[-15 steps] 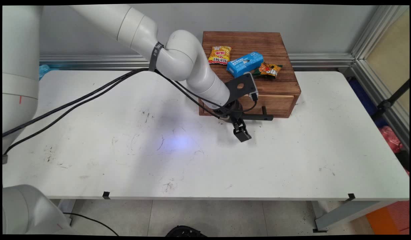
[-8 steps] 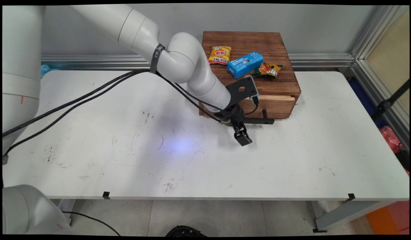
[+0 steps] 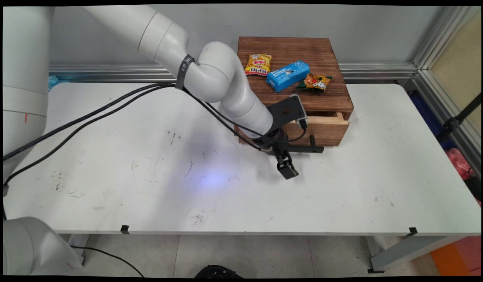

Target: Open the drawer

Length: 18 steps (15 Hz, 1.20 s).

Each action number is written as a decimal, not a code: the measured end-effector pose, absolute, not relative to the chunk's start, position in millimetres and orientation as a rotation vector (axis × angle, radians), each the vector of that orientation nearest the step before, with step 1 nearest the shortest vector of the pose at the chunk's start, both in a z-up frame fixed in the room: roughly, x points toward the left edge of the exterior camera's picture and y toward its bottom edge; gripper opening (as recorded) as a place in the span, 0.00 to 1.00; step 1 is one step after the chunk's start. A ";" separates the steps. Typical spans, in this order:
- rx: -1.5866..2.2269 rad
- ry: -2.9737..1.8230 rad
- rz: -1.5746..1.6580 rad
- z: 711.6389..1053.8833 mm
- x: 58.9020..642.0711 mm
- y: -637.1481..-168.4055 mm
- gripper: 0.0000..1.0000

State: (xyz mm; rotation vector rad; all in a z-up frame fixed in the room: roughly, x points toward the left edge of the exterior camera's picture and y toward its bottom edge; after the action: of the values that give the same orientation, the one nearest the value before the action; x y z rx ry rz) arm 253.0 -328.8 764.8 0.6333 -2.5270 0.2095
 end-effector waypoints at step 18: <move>0.590 -2.548 0.105 770.1 238.7 -270.0 1.00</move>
State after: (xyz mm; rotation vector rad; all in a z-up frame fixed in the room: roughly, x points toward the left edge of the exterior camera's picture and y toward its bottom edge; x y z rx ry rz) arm 238.7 -270.0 770.1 0.5905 -2.5483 0.1051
